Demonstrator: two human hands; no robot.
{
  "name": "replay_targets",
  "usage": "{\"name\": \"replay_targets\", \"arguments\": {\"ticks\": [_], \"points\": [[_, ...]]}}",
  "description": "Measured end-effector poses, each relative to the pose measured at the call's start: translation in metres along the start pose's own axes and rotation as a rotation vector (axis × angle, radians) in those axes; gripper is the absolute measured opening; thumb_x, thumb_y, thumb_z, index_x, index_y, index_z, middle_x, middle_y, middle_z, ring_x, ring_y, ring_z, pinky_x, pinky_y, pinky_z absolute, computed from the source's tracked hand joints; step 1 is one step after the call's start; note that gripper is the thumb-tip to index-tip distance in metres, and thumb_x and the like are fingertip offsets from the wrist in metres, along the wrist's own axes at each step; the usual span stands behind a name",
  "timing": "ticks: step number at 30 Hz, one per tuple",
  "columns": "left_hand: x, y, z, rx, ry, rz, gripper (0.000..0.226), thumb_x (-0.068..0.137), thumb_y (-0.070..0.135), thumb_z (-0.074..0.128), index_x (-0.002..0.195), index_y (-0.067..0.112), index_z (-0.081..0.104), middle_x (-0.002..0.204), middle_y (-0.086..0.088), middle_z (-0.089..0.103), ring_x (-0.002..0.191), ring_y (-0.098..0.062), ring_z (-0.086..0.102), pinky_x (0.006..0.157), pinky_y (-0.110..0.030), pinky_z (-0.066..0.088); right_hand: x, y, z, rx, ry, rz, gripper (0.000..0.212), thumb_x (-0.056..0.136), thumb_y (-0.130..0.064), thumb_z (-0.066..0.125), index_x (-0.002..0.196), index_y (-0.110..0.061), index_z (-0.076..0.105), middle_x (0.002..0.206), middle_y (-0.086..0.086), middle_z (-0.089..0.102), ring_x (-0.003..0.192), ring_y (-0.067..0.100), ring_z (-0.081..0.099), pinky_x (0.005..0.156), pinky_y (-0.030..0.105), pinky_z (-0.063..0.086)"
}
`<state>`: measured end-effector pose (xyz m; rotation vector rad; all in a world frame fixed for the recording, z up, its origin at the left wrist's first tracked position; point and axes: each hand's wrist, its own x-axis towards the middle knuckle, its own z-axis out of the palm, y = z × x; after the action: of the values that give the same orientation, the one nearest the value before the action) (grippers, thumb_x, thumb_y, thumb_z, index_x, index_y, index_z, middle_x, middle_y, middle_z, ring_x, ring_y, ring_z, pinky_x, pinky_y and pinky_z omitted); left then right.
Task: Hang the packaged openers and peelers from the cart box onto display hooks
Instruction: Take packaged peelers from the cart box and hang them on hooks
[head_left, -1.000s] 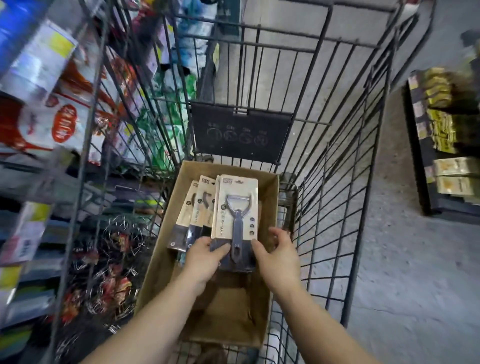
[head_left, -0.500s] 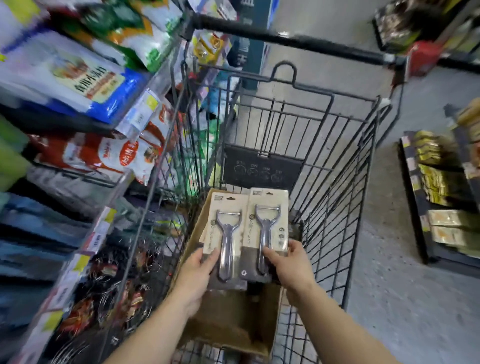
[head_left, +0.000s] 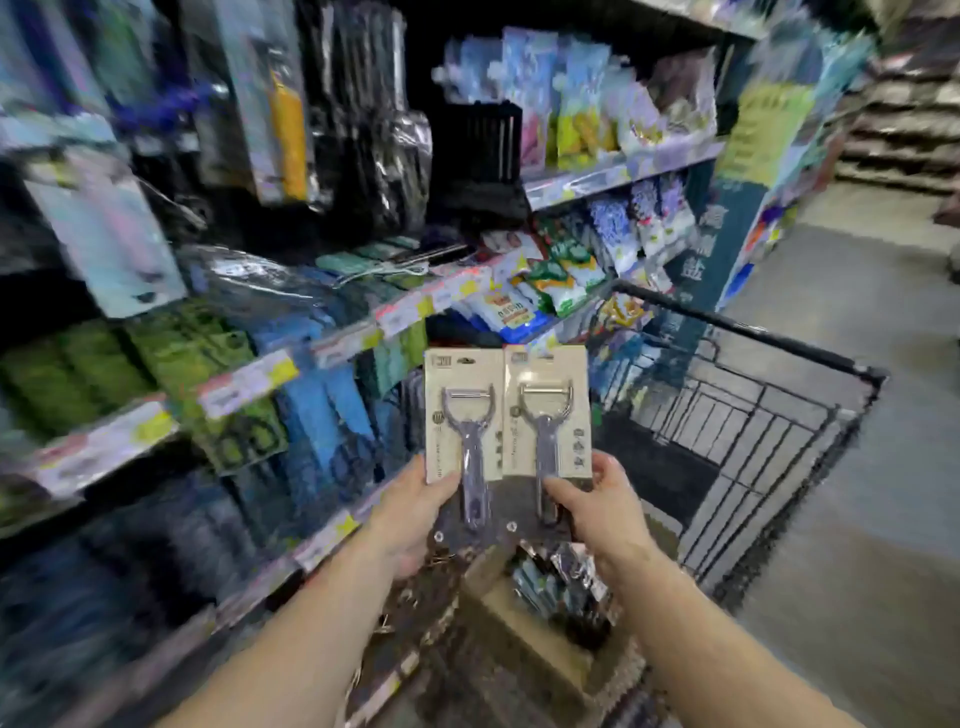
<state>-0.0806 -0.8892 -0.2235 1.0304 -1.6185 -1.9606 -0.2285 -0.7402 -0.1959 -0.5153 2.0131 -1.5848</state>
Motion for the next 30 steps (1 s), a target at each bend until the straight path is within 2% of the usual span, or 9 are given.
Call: {"name": "replay_targets", "arguments": {"ticks": [5, 9, 16, 18, 20, 22, 24, 27, 30], "points": [[-0.133, 0.034, -0.087, -0.121, 0.265, 0.095, 0.018, 0.100, 0.016, 0.054, 0.112, 0.016, 0.067, 0.115, -0.015, 0.073, 0.109, -0.038, 0.067, 0.097, -0.061, 0.050, -0.086, -0.053, 0.069, 0.012, -0.247, -0.138, 0.033, 0.083, -0.015, 0.076, 0.108, -0.026, 0.057, 0.104, -0.001, 0.073, 0.094, 0.020, 0.070, 0.089, 0.048, 0.056], [-0.237, 0.048, -0.159, -0.239, 0.482, 0.197, 0.014, 0.098, 0.019, 0.057, 0.110, 0.019, 0.065, 0.093, 0.005, 0.079, 0.083, -0.014, 0.076, 0.062, -0.032, 0.061, -0.152, -0.090, 0.143, 0.028, -0.471, -0.221, 0.046, 0.082, -0.019, 0.076, 0.122, -0.020, 0.054, 0.107, -0.001, 0.073, 0.096, 0.020, 0.069, 0.090, 0.044, 0.056], [-0.415, 0.039, -0.286, -0.229, 0.884, 0.285, 0.012, 0.096, 0.019, 0.062, 0.107, 0.021, 0.065, 0.108, -0.002, 0.074, 0.097, -0.021, 0.067, 0.090, -0.042, 0.052, -0.294, -0.121, 0.288, 0.043, -0.823, -0.328, 0.050, 0.083, -0.024, 0.077, 0.125, -0.019, 0.050, 0.117, -0.003, 0.065, 0.105, 0.015, 0.065, 0.093, 0.037, 0.053], [-0.463, 0.033, -0.319, -0.257, 0.961, 0.332, 0.015, 0.096, 0.015, 0.060, 0.110, 0.015, 0.066, 0.103, -0.003, 0.077, 0.093, -0.021, 0.072, 0.082, -0.036, 0.057, -0.341, -0.127, 0.328, 0.065, -0.910, -0.364, 0.035, 0.084, -0.023, 0.076, 0.107, -0.037, 0.054, 0.106, -0.018, 0.060, 0.090, -0.005, 0.063, 0.075, 0.017, 0.052], [-0.509, 0.029, -0.350, -0.265, 1.009, 0.364, 0.015, 0.097, 0.013, 0.058, 0.110, 0.010, 0.066, 0.095, -0.004, 0.079, 0.085, -0.020, 0.075, 0.072, -0.034, 0.060, -0.387, -0.130, 0.368, 0.068, -0.981, -0.396, 0.031, 0.085, -0.024, 0.075, 0.090, -0.037, 0.047, 0.094, -0.028, 0.049, 0.077, -0.010, 0.054, 0.066, 0.012, 0.043], [-0.550, 0.029, -0.382, -0.255, 1.052, 0.371, 0.022, 0.097, 0.012, 0.057, 0.117, 0.006, 0.063, 0.107, -0.012, 0.076, 0.100, -0.030, 0.072, 0.089, -0.048, 0.056, -0.432, -0.132, 0.405, 0.077, -1.032, -0.418, 0.035, 0.085, -0.025, 0.074, 0.107, -0.034, 0.048, 0.102, -0.020, 0.049, 0.085, -0.005, 0.052, 0.075, 0.014, 0.042], [-0.586, 0.029, -0.418, -0.264, 1.066, 0.403, 0.026, 0.098, 0.010, 0.055, 0.123, 0.004, 0.060, 0.114, -0.018, 0.072, 0.106, -0.037, 0.068, 0.097, -0.056, 0.051, -0.478, -0.138, 0.440, 0.073, -1.059, -0.463, 0.061, 0.087, -0.028, 0.072, 0.138, -0.017, 0.040, 0.124, -0.006, 0.046, 0.108, 0.008, 0.049, 0.086, 0.021, 0.037], [-0.632, 0.030, -0.469, -0.259, 1.059, 0.451, 0.020, 0.099, 0.012, 0.054, 0.116, 0.007, 0.063, 0.096, -0.010, 0.078, 0.084, -0.027, 0.074, 0.077, -0.042, 0.060, -0.535, -0.147, 0.485, 0.085, -1.074, -0.483, 0.058, 0.088, -0.028, 0.071, 0.137, -0.015, 0.041, 0.103, -0.010, 0.050, 0.078, -0.006, 0.056, 0.067, 0.007, 0.040], [-0.666, 0.031, -0.515, -0.243, 1.060, 0.484, 0.021, 0.099, 0.013, 0.055, 0.116, 0.006, 0.064, 0.100, -0.014, 0.077, 0.085, -0.029, 0.073, 0.077, -0.046, 0.060, -0.578, -0.153, 0.520, 0.072, -1.065, -0.508, 0.033, 0.087, -0.029, 0.072, 0.103, -0.033, 0.043, 0.085, -0.030, 0.042, 0.063, -0.013, 0.053, 0.053, 0.004, 0.043]]}}
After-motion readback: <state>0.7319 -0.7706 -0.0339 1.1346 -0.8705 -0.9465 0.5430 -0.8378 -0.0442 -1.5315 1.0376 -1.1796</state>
